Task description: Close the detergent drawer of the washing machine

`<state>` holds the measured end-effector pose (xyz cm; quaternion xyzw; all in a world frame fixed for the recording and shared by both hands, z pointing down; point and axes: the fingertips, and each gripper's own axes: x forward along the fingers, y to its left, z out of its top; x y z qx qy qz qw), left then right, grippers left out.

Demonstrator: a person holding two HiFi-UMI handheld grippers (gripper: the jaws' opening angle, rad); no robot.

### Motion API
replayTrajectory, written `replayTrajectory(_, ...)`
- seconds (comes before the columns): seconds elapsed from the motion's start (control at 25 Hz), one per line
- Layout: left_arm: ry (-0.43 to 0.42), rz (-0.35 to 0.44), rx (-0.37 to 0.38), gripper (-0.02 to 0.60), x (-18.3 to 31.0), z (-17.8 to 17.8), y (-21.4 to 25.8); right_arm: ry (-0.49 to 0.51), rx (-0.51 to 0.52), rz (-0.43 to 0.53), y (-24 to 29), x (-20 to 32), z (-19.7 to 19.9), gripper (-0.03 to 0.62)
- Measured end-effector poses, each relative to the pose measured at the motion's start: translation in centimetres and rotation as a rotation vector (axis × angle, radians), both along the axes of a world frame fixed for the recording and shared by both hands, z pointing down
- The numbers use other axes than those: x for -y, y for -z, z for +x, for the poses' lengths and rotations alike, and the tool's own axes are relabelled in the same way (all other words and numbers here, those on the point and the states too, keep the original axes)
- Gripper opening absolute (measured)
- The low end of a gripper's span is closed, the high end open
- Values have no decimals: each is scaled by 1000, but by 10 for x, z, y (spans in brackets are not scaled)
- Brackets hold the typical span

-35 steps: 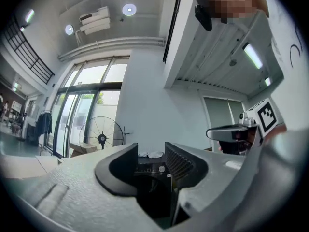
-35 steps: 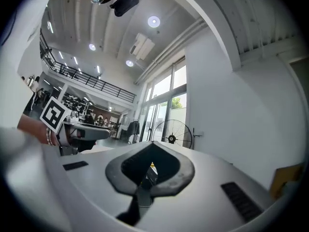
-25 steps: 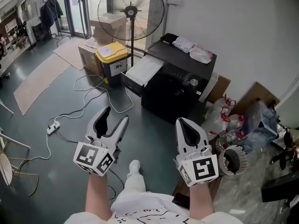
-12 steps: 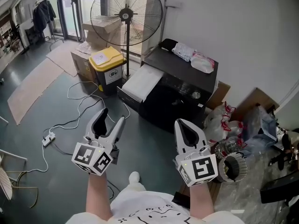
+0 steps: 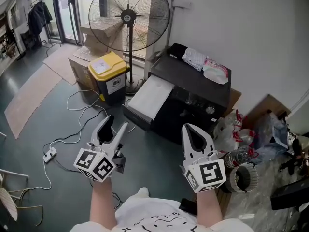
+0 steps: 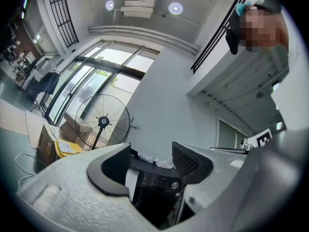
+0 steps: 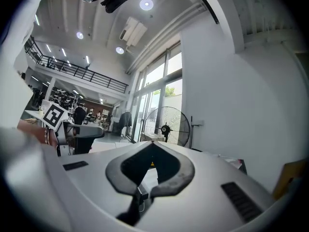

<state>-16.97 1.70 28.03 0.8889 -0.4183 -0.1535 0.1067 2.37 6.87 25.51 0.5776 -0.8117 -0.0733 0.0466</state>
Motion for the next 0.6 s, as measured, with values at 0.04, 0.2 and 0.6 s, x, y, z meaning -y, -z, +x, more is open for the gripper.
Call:
replayTrajectory(0.04,-8,-12,-8,275,7,0,-3,-1,-3,-6,-2,6,-2,-8)
replayTrajectory(0.2,-39,-52,-30,275,28,1,-18,-6,-10,-33,-13,26,-7,-8)
replayTrajectory(0.6,-99,-222,-108,275,50,6,-77,-58,-10,-155,-58,39,-2,-8)
